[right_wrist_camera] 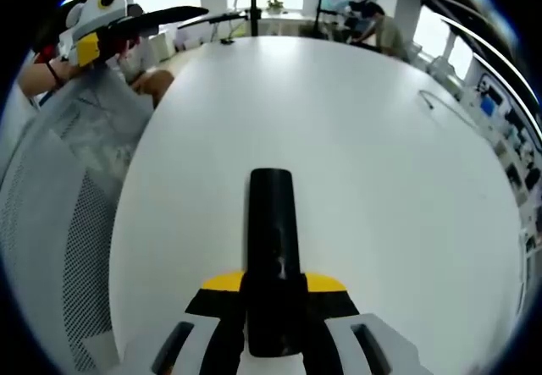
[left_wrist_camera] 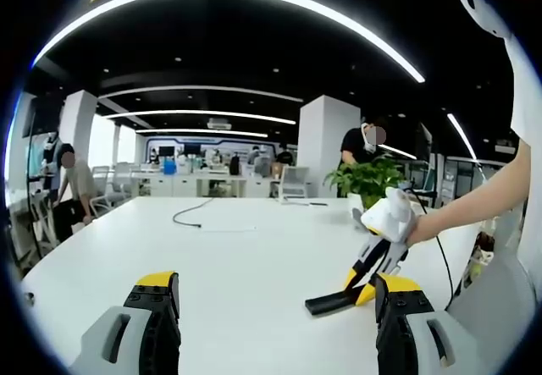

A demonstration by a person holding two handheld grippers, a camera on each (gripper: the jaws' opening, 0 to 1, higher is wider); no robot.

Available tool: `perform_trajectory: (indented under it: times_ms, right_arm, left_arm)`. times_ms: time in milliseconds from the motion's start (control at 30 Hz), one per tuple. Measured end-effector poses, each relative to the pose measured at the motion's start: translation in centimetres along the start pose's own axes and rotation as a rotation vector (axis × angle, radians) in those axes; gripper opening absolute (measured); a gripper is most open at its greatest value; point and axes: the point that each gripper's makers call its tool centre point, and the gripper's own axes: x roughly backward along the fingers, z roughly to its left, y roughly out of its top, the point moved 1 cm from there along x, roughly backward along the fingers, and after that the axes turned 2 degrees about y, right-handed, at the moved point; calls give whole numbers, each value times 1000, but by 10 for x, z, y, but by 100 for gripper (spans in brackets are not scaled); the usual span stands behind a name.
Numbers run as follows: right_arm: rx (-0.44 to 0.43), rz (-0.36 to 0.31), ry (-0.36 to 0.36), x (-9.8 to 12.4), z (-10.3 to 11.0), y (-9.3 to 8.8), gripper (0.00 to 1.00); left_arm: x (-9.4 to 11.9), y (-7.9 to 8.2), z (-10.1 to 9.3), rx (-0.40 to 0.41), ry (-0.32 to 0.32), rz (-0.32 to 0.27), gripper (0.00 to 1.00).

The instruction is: Press the specified remote control buttons in sequence, fully releasing each button before pressing the next.

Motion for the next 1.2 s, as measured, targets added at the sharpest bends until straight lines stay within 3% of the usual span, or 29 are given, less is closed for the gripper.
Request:
perform_trajectory:
  times_ms: [1200]
  right_arm:
    - [10, 20, 6, 1, -36, 0, 21]
  left_arm:
    - [-1, -4, 1, -4, 4, 23, 100]
